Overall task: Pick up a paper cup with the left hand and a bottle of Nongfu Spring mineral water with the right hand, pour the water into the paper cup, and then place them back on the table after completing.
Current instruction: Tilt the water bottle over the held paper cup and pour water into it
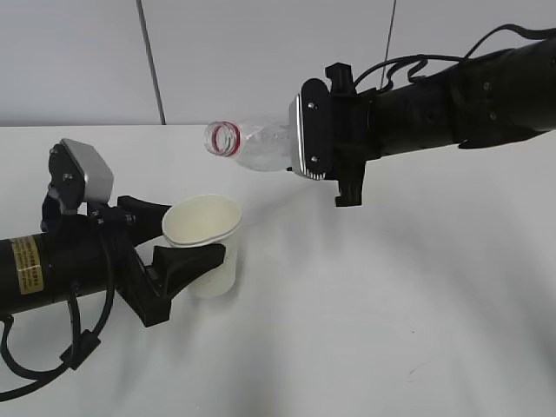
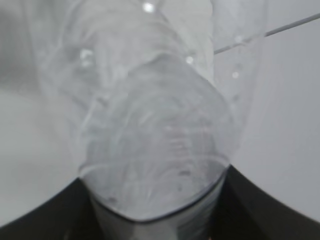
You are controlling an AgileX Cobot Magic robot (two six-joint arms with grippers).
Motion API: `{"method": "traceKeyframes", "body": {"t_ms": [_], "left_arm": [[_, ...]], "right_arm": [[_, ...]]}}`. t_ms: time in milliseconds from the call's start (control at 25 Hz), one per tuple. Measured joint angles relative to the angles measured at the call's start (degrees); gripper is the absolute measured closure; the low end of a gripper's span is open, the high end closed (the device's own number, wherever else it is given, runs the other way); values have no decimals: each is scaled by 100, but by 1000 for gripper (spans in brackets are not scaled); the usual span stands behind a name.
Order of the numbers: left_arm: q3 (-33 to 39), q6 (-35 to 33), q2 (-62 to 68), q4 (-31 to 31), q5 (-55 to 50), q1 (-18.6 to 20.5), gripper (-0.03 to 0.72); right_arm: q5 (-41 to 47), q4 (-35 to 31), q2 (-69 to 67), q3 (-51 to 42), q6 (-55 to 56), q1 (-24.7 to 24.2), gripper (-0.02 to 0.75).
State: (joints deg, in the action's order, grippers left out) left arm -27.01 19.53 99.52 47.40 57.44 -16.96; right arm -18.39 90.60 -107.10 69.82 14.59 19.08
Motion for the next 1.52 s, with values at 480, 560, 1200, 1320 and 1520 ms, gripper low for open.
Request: {"method": "traceKeyframes", "body": {"t_ms": [480,560,1200,1320,1520], "left_arm": [[0,0,43,0,200,0,224],[0,0,97,0,248,0,224],[-301,5,535,385,244,-67,224],[-325,5,600,396,249,-224,225],[-406,5,778,301,249,-365,225]], "right_arm": [[8,460,0,11,-148,0,361],[8,555,0,11,-172,0,361],[401,1131,0,11,-232,0,361],[444,1224,0,11,-232,0,361],[597,1452,0,11,-232,0,361]]}}
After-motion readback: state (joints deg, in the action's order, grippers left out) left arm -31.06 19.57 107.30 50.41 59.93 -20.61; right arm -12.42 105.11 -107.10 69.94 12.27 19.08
